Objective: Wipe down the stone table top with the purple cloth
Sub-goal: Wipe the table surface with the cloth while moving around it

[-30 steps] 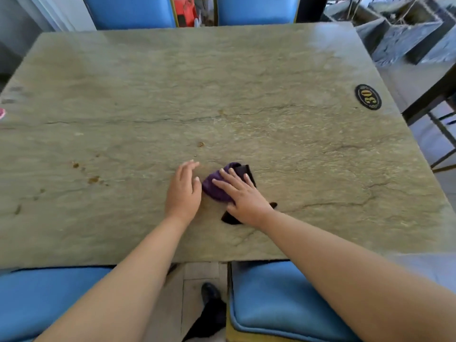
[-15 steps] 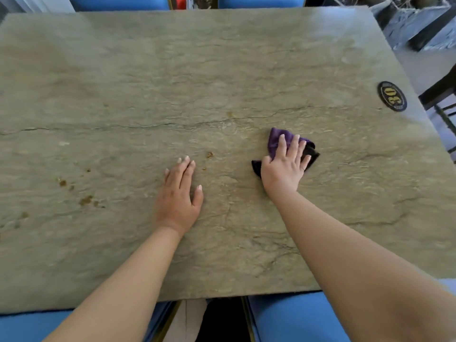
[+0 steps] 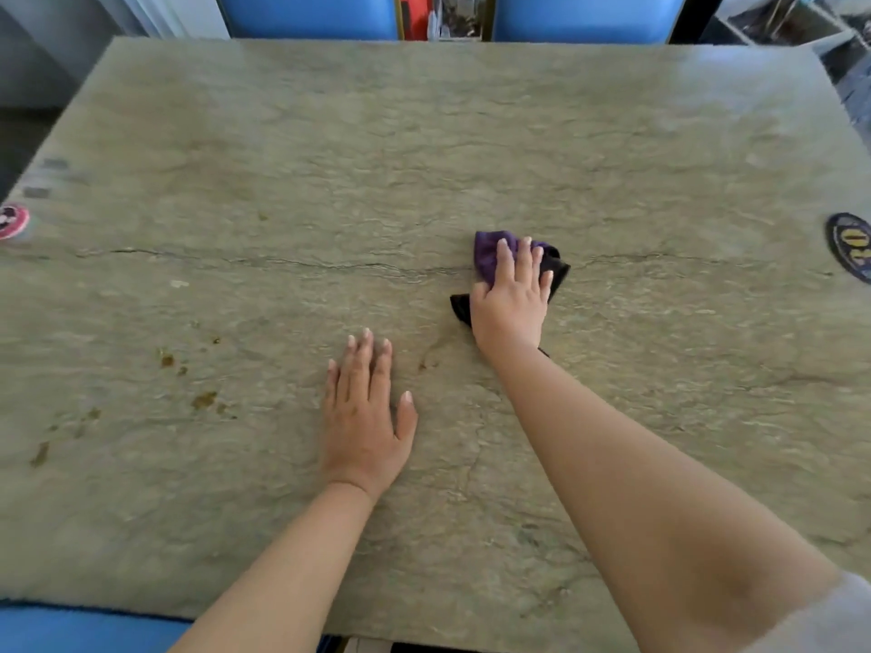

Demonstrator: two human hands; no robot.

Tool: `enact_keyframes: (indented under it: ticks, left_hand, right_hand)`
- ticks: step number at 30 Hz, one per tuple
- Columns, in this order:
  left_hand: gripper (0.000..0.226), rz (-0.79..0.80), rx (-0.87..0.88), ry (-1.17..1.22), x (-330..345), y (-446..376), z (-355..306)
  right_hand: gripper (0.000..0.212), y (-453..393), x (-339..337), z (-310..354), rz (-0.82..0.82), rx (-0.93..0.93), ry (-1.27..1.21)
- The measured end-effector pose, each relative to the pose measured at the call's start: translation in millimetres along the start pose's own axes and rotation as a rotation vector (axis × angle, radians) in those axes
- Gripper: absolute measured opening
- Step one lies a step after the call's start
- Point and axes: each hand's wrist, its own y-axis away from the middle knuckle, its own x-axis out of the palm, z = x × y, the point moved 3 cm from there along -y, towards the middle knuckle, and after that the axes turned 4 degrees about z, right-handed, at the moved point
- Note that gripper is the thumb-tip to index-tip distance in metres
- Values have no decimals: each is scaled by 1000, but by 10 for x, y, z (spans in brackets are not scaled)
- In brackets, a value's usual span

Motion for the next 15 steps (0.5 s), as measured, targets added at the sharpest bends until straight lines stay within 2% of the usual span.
enact_keyframes:
  ticks: [3,6,9,10,12,15]
  left_hand:
    - [65,16,7,-17,7,-8,-7]
    - [65,-3,19,21,-17,-2,-5]
    - [55,-88,-19,199,-101,-34,28]
    - [49,-129,-29,247,-149,-80,46]
    - [41,-165,-16,221,-238,-258,103]
    - [52,-63,4,26,-266,-651,229]
  right_hand:
    - [63,-244,49,172,76,2,56]
    - [61,-12,157,429,205,-286,95]
    - [61,389,176,410,325,-544,80]
    - [60,460,157,313,318,-543,86]
    - [61,460,90,96,223,-399,121]
    - [61,247,34,-42,68,-113,179]
